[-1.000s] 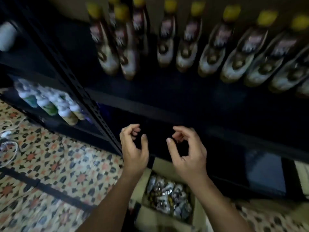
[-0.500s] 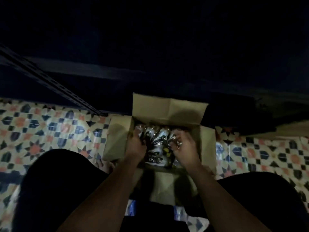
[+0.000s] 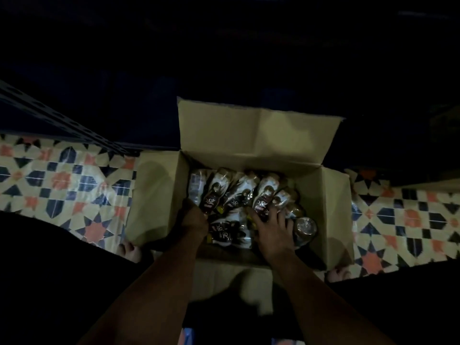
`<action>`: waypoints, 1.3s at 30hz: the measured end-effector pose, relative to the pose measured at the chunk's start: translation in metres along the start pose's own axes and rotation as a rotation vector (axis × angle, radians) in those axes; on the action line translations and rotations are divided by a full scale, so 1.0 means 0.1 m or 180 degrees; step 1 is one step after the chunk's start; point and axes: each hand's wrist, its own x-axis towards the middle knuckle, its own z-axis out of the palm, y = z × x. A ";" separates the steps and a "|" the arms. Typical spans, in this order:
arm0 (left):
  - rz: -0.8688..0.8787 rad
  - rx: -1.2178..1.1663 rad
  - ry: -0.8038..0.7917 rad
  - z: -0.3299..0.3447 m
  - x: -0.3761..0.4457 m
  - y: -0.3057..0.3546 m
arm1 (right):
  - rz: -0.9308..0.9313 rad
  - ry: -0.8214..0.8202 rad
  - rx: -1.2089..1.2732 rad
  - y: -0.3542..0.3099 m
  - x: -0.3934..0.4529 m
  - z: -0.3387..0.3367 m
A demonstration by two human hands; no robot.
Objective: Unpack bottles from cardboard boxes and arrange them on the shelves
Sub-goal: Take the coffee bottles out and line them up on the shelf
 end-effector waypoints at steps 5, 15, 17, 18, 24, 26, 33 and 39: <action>-0.0149 0.0076 0.0126 0.05 0.10 0.05 | -0.0012 0.0211 0.0038 -0.01 0.16 0.10; -0.0063 -0.0204 0.0418 0.16 0.18 0.02 | 0.0065 0.0181 0.0677 -0.03 0.20 0.07; 0.0093 -0.0170 0.0492 0.14 0.12 -0.02 | 0.0128 0.0318 0.0678 -0.01 0.17 0.06; 0.0140 -0.0220 0.0513 0.11 0.07 -0.01 | 0.0158 0.0412 0.0663 -0.01 0.16 0.04; -0.0138 -0.0059 0.0522 -0.01 -0.05 0.10 | 0.0176 0.1113 0.0451 -0.03 0.14 -0.11; -0.0361 -0.0142 0.0559 0.01 -0.09 0.17 | 0.0271 0.1252 0.0550 -0.02 0.15 -0.20; -0.0027 -0.0636 0.1160 -0.09 -0.36 0.21 | 0.0428 0.1519 0.1468 0.00 0.39 -0.47; 0.1328 -0.1378 0.1466 -0.37 -0.61 0.49 | 0.0154 0.1940 0.2351 0.17 0.43 -0.56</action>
